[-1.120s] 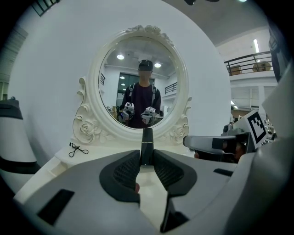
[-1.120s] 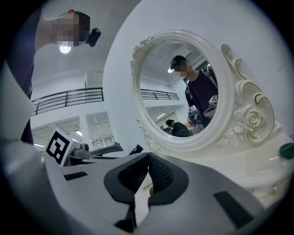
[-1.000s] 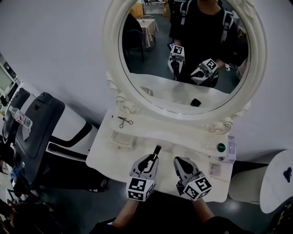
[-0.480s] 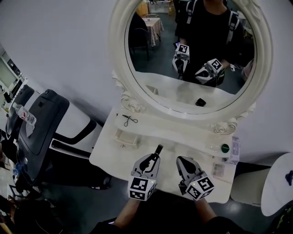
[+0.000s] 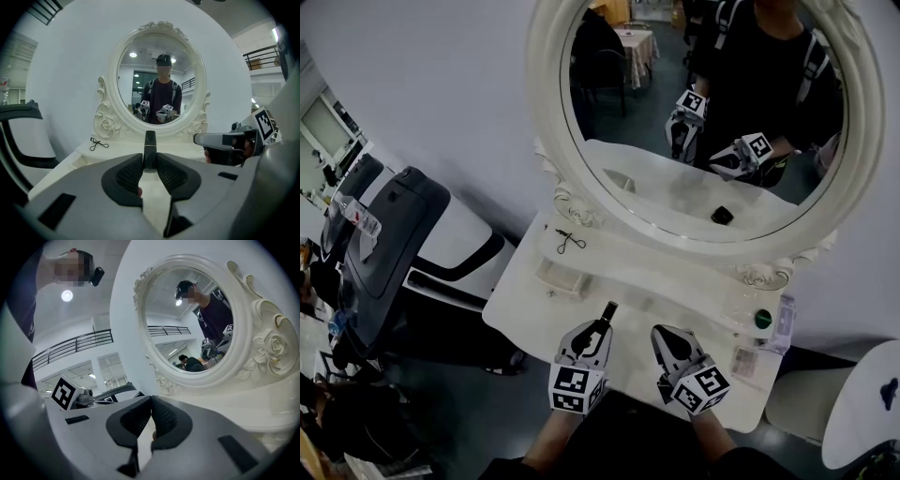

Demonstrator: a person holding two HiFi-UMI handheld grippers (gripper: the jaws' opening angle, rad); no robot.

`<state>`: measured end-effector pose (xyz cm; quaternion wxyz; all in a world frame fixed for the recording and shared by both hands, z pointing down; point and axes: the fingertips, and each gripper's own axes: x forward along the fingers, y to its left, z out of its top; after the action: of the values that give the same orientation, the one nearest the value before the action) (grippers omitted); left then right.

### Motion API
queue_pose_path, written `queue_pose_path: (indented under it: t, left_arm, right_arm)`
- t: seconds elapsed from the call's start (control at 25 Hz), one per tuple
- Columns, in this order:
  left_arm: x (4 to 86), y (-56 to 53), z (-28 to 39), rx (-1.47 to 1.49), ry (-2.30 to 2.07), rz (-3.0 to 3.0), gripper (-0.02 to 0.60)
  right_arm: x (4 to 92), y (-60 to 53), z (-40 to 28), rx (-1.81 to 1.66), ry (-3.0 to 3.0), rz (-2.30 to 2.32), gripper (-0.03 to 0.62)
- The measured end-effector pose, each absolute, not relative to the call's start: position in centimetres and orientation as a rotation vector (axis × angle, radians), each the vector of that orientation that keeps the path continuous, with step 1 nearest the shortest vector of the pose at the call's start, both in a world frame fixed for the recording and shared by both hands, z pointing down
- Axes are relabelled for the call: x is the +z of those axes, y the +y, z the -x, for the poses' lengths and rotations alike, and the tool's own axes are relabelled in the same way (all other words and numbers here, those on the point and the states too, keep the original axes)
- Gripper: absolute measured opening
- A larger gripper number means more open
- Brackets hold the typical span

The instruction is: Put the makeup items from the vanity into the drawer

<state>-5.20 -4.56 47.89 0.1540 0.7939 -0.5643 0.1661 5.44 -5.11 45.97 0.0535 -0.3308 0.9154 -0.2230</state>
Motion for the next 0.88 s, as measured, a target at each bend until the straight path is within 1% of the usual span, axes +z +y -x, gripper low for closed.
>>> queue_pose_path:
  t: [0.36, 0.88]
  left_arm:
    - [49.2, -4.8, 6.9, 0.56, -1.671, -2.227, 0.103]
    - [51.0, -8.4, 15.3, 0.645, -1.582, -2.304, 0.103]
  right_arm:
    - [47.0, -5.8, -3.9, -0.705, 2.813, 0.941, 0.025]
    - [48.8, -7.6, 2.2, -0.727, 2.796, 1.099, 0.025]
